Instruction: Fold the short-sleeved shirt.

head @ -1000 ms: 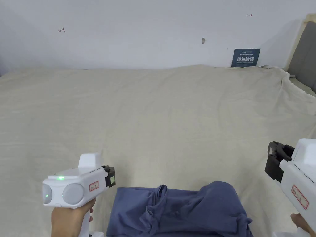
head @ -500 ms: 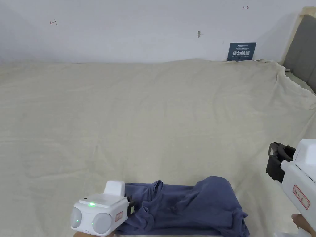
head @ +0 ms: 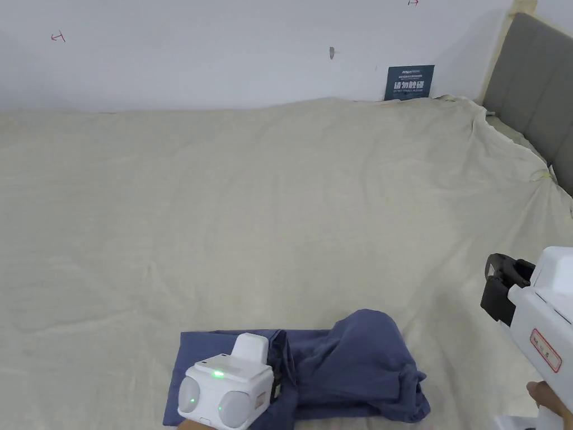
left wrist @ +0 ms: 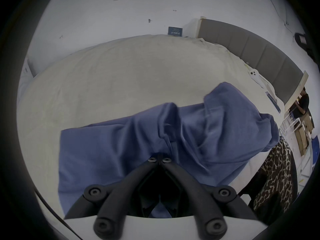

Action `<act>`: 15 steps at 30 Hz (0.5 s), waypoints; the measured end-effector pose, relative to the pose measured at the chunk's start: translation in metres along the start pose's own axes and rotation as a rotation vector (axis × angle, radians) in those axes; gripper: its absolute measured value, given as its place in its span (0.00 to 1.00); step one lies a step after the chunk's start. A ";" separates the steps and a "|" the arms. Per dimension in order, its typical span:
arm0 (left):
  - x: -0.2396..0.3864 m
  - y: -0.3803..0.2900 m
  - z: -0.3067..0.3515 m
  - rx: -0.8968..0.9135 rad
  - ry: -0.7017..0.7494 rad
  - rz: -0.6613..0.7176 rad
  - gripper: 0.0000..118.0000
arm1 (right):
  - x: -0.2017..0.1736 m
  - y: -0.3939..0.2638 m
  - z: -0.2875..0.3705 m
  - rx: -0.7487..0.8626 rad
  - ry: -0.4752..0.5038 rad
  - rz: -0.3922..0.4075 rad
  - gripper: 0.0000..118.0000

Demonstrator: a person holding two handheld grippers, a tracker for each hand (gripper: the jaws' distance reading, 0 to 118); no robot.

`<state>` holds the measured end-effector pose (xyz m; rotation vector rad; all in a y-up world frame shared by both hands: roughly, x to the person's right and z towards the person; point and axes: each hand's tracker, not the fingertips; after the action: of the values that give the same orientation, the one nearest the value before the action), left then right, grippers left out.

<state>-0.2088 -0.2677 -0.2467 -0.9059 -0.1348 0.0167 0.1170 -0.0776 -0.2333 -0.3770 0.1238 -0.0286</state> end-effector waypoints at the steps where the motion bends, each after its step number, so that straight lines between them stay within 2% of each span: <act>1: 0.006 0.001 -0.004 -0.007 -0.001 -0.004 0.00 | 0.001 0.000 0.001 0.001 -0.001 -0.001 0.00; 9: 0.006 0.005 -0.003 -0.010 -0.018 0.018 0.00 | 0.006 0.001 0.009 0.006 -0.017 -0.005 0.00; 15: -0.028 0.027 0.037 0.079 -0.140 0.177 0.00 | 0.004 0.003 0.011 0.010 -0.011 -0.005 0.00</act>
<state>-0.2403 -0.2244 -0.2488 -0.8356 -0.1823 0.2489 0.1227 -0.0708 -0.2249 -0.3674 0.1118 -0.0316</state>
